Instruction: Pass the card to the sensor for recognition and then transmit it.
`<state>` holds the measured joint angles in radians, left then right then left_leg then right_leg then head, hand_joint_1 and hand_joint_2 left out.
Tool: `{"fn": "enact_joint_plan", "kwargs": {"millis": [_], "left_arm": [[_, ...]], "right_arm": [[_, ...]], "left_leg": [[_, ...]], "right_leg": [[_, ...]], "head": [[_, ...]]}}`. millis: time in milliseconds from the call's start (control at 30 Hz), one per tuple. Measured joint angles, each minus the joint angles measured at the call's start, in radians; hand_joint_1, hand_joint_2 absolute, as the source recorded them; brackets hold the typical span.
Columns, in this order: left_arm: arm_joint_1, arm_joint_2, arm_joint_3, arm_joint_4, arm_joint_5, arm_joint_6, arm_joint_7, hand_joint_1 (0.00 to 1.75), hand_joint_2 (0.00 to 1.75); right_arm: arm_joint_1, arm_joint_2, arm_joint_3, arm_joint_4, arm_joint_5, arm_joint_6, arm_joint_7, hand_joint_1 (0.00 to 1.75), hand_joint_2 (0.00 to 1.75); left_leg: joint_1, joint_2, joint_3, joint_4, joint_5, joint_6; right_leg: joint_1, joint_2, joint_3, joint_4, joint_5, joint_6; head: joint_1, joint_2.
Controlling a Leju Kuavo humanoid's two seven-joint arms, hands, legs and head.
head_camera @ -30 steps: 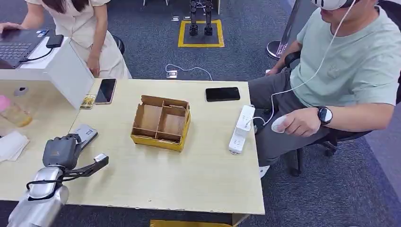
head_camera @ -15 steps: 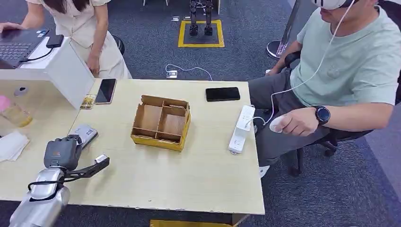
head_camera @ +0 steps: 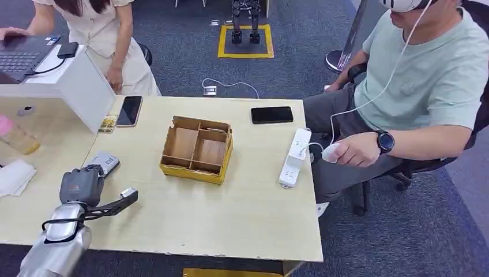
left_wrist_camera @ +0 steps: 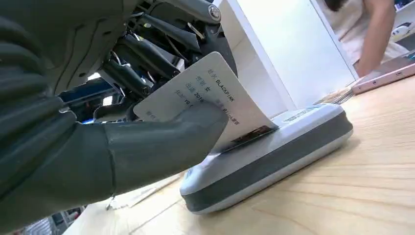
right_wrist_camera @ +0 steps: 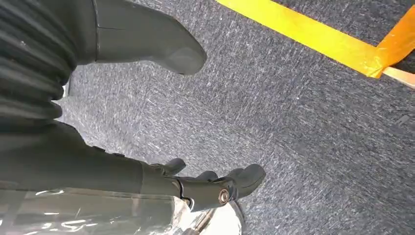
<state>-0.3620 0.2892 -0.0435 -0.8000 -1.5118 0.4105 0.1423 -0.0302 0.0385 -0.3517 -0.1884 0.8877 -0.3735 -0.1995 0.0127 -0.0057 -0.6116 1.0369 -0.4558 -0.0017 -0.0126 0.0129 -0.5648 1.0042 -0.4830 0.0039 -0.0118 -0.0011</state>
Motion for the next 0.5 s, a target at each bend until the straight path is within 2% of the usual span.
{"fn": "enact_joint_plan", "kwargs": {"millis": [500], "left_arm": [[-0.048, -0.035, 0.021, 0.052, -0.014, -0.014, 0.022, 1.75, 1.75]], "right_arm": [[-0.001, 0.001, -0.001, 0.0, 0.013, 0.015, -0.005, 0.0, 1.75]], "left_leg": [[0.0, 0.0, 0.0, 0.0, 0.0, 0.0]], "right_leg": [[0.0, 0.0, 0.0, 0.0, 0.0, 0.0]], "head": [[0.0, 0.0]]}}
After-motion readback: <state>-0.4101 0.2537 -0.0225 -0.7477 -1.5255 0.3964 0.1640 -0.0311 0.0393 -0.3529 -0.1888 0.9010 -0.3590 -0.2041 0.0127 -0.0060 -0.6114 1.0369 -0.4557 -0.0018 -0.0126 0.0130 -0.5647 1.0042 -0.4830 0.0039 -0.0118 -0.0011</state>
